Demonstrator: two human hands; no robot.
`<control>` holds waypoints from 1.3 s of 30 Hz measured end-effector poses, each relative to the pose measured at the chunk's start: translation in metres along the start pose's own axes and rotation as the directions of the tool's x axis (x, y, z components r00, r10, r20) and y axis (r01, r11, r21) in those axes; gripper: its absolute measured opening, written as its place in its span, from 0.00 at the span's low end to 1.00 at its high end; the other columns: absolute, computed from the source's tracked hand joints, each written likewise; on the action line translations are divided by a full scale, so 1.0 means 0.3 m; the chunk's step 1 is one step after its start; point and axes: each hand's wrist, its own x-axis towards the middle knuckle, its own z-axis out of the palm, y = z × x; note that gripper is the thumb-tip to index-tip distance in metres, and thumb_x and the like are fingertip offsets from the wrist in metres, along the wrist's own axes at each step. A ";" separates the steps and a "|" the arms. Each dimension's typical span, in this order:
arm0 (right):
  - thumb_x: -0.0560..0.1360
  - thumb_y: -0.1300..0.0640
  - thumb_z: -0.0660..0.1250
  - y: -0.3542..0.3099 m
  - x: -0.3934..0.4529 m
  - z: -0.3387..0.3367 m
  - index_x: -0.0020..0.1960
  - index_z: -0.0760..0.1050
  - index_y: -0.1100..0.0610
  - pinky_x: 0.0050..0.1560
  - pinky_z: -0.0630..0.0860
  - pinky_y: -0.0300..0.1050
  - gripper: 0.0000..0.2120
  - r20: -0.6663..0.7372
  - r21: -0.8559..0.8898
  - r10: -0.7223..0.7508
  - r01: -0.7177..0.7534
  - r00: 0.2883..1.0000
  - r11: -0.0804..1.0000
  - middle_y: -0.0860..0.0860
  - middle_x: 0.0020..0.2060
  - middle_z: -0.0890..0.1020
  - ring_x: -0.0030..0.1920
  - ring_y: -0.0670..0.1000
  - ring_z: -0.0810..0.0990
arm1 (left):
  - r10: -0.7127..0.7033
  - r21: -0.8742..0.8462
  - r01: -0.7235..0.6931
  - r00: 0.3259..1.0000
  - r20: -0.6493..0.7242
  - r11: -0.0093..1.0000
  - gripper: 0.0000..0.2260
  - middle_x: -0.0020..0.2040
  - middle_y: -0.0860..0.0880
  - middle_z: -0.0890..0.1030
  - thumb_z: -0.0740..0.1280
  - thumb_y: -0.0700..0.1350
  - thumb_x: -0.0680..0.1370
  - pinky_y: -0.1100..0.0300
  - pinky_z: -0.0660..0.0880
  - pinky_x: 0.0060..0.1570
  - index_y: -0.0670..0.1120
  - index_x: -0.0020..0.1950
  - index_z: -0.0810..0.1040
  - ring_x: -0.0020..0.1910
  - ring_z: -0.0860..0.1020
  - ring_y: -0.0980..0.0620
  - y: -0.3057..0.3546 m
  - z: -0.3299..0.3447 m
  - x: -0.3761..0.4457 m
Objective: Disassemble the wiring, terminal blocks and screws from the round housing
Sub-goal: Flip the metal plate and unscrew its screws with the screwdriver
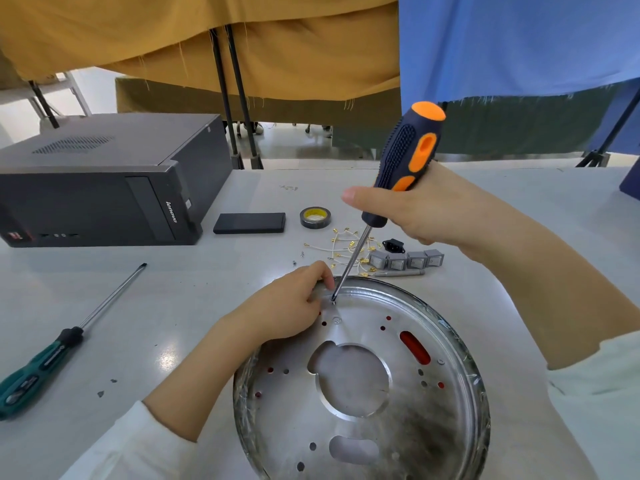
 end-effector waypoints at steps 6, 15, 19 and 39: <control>0.70 0.59 0.68 -0.003 0.005 -0.017 0.47 0.77 0.62 0.24 0.61 0.38 0.08 0.085 0.102 0.058 -0.066 0.995 0.993 0.52 0.31 0.70 0.29 0.48 0.63 | 0.073 0.032 -0.071 0.994 -0.078 0.997 0.08 0.50 0.59 0.73 0.66 0.46 0.76 0.58 0.71 0.56 0.57 0.52 0.73 0.53 0.74 0.54 0.004 0.005 0.002; 0.71 0.52 0.72 0.014 0.016 -0.008 0.44 0.75 0.61 0.25 0.64 0.37 0.13 0.006 0.038 0.043 -0.044 0.999 0.998 0.49 0.26 0.70 0.24 0.46 0.65 | 0.053 0.154 -0.041 0.996 -0.076 0.987 0.07 0.53 0.54 0.78 0.65 0.52 0.78 0.53 0.73 0.56 0.54 0.54 0.79 0.55 0.75 0.51 0.015 0.010 0.011; 0.71 0.59 0.68 0.003 0.014 -0.014 0.44 0.75 0.58 0.24 0.62 0.37 0.04 0.087 0.097 0.074 -0.083 0.993 0.992 0.53 0.32 0.69 0.31 0.49 0.64 | 0.049 0.203 -0.030 0.995 -0.089 0.979 0.05 0.53 0.54 0.78 0.65 0.52 0.78 0.54 0.73 0.54 0.55 0.52 0.78 0.53 0.75 0.51 0.018 0.005 0.010; 0.71 0.53 0.72 0.012 0.013 0.005 0.40 0.74 0.60 0.21 0.63 0.33 0.11 -0.012 0.031 0.023 -0.023 1.000 0.999 0.47 0.24 0.70 0.23 0.44 0.65 | 0.104 0.264 -0.076 0.990 -0.093 0.961 0.06 0.53 0.55 0.77 0.64 0.53 0.79 0.59 0.72 0.49 0.54 0.53 0.76 0.52 0.76 0.52 0.021 0.009 0.012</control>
